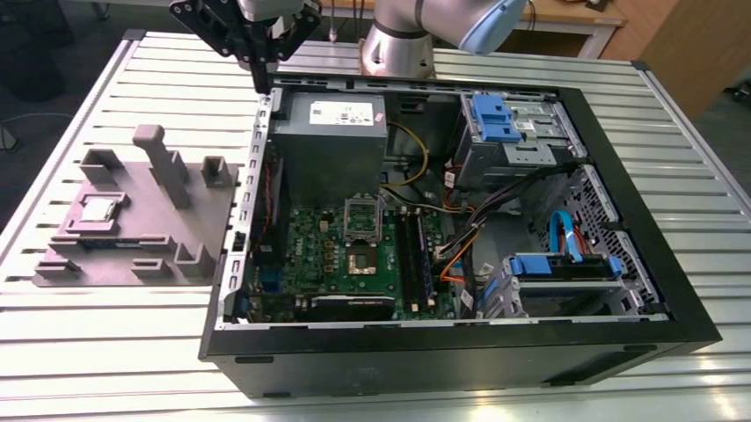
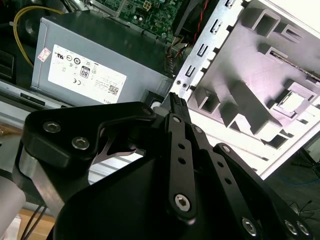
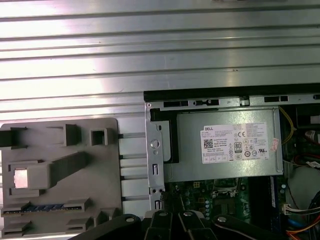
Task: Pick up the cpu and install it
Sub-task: 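Reach for the cpu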
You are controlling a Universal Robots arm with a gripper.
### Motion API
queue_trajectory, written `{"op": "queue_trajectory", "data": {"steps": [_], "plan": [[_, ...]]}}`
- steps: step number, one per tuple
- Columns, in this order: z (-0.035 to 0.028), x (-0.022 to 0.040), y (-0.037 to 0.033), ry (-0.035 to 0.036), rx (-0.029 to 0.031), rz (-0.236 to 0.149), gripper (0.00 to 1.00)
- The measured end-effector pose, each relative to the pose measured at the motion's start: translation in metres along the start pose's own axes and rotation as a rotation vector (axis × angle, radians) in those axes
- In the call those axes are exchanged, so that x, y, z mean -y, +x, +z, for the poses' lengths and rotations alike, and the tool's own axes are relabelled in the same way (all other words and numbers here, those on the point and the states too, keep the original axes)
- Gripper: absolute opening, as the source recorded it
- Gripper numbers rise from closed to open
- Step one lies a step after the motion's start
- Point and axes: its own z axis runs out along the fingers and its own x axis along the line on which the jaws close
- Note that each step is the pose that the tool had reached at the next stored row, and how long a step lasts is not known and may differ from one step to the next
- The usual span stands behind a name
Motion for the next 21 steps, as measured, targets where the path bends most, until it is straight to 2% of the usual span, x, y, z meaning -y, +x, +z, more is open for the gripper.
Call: {"op": "queue_trajectory", "data": {"steps": [1,3,20,21], "plan": [[0.0,0.0,0.0002,0.0,0.0,0.0,0.1],[0.0001,0.0007,0.0085,0.0001,-0.0001,0.0,0.1],[0.0,0.001,0.0138,0.0001,-0.0001,0.0,0.1],[0.0003,0.0016,0.0206,0.0,0.0,0.0,0.1]]}}
